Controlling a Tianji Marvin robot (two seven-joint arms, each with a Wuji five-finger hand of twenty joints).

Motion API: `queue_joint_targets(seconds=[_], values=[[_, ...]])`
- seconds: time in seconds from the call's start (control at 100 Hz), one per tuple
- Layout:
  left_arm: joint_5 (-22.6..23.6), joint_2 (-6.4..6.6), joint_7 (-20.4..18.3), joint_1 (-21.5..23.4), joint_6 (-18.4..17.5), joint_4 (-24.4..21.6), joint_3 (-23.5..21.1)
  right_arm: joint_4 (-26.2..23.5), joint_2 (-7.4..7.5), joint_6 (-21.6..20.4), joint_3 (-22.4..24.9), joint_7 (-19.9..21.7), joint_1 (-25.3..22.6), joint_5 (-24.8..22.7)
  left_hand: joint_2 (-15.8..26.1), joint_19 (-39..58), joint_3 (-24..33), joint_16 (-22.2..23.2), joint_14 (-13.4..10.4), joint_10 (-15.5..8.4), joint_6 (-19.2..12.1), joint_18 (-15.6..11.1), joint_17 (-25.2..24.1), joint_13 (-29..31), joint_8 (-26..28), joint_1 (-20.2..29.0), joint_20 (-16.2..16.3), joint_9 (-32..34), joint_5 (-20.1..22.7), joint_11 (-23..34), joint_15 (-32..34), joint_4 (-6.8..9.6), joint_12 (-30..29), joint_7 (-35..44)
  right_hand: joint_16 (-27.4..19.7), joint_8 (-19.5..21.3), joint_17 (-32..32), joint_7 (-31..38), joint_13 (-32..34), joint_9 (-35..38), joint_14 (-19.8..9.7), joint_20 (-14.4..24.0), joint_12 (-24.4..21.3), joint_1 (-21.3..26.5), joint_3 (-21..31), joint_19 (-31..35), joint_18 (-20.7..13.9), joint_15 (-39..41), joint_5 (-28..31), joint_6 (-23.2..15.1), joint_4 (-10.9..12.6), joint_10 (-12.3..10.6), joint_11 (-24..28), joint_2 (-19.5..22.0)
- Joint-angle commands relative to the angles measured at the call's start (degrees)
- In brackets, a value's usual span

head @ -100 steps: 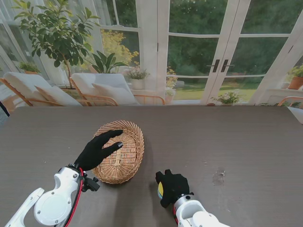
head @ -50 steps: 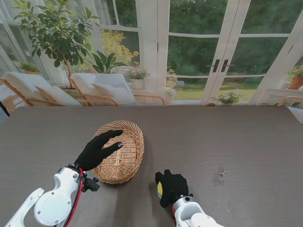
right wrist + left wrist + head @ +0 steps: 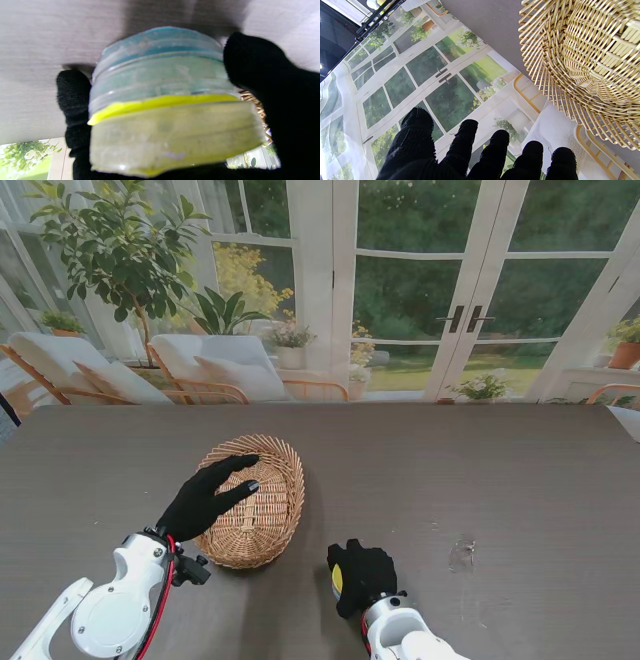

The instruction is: Stack culture dishes into a storage basket

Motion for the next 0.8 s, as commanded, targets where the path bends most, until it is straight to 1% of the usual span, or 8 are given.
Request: queue_joint_targets(seconds=[0.0,0.12,0.2,0.29,0.49,0.53,0.57,0.79], values=[[0.01,-0.16,-0.88,0.28,-0.09,-0.44,-0.10,5.39,0.56,0.37,-1.05,3.36,-2.70,1.53,1.88,-1.49,-1.09,-0.31,-0.26,0.17,0.17,-1.59,-0.07,-0.65,0.21,-0.35,-0.46,0.33,0.44,0.11,-0.61,0.72,0.15,-0.32,5.79,0.98,12.87,5.03,25.89,8.17,-26.01,-1.17,3.20,8.11,12.33,4.23,-7.85,12.71,7.39,0.34,2.53,-2.80,5.98,2.30],[0.00,-0.16,-0.86,0.29,-0.06,-0.48,-0.10,5.53,0.54,0.35,-0.99,3.24,-2.78,1.58,1.87,-1.49,-1.08,-0.32,-0.17,0.12,0.14,-1.59,-0.08,-0.69,0.21,-0.33,-0.46,0.32,0.47,0.12,-0.63,0.72,0.15,-0.31,6.44,1.07,13.66,5.33,27.26,9.41,-26.68,-0.79,3.56,9.10,12.73,4.93,-8.32,13.29,8.75,0.29,2.72,-2.90,6.26,3.04],[0.04,-0.19,-0.75,0.37,0.01,-0.59,-0.10,5.58,0.53,0.32,-0.91,3.18,-2.87,1.66,1.86,-1.49,-1.08,-0.31,-0.17,0.14,0.09,-1.61,-0.07,-0.68,0.20,-0.34,-0.46,0.35,0.39,0.12,-0.62,0.72,0.15,-0.34,7.89,1.39,14.16,5.82,28.11,10.37,-26.76,-0.29,4.39,11.04,12.87,5.38,-8.87,13.39,9.57,0.54,-0.97,-3.06,6.50,2.07],[0.08,-0.20,-0.65,0.50,-0.02,-0.71,-0.19,5.58,0.54,0.35,-0.89,3.24,-2.85,1.66,1.86,-1.47,-1.10,-0.30,-0.23,0.10,0.05,-1.58,-0.03,-0.59,0.22,-0.38,-0.45,0.35,0.51,0.13,-0.59,0.71,0.16,-0.29,8.48,1.52,14.77,6.09,29.31,11.58,-26.67,0.20,4.79,12.87,13.38,6.09,-9.56,13.69,10.45,0.49,-3.15,-3.22,6.86,1.37],[0.15,-0.27,-0.33,0.88,0.00,-0.99,-0.41,5.77,0.63,0.10,-0.99,3.40,-2.69,1.47,1.85,-1.46,-1.06,-0.29,-0.19,0.18,0.06,-1.58,0.00,-0.61,0.22,-0.32,-0.44,0.45,0.57,0.16,-0.59,0.72,0.18,-0.28,9.71,1.18,16.04,6.04,32.63,16.59,-28.34,2.30,5.08,16.25,14.14,8.67,-11.67,16.36,14.77,-0.25,-6.11,-4.19,6.99,-1.30],[0.17,-0.29,-0.22,1.01,0.00,-1.08,-0.49,5.83,0.62,-0.01,-1.01,3.21,-2.67,1.30,1.86,-1.45,-1.08,-0.29,-0.22,0.14,0.10,-1.55,0.01,-0.64,0.22,-0.36,-0.44,0.44,0.55,0.15,-0.60,0.72,0.18,-0.29,9.77,-0.17,16.17,5.88,32.97,17.69,-28.61,2.84,5.33,16.23,14.22,9.02,-11.78,17.00,15.76,-0.57,-6.46,-4.37,6.91,-1.55],[0.21,-0.31,-0.09,1.18,-0.01,-1.20,-0.58,5.84,0.63,-0.12,-1.03,3.11,-2.64,1.15,1.85,-1.46,-1.07,-0.30,-0.14,0.13,0.10,-1.52,-0.01,-0.68,0.22,-0.34,-0.44,0.40,0.56,0.14,-0.62,0.72,0.17,-0.29,9.58,-3.59,16.35,7.25,33.23,18.66,-28.51,3.57,6.02,16.21,14.14,8.82,-12.00,17.55,16.22,-0.71,-6.53,-4.55,6.53,-1.63],[0.40,-0.44,0.61,2.09,-0.11,-1.82,-1.11,5.36,0.74,-0.98,-0.76,3.10,-2.78,0.69,1.86,-1.46,-1.06,-0.29,-0.16,0.18,0.19,-1.52,-0.03,-0.67,0.20,-0.33,-0.44,0.38,0.46,0.13,-0.62,0.72,0.17,-0.33,9.69,-5.23,16.42,7.58,33.71,19.57,-28.81,4.00,6.10,15.99,14.09,9.09,-12.42,17.76,16.45,-1.05,-6.64,-4.55,6.12,-0.90]])
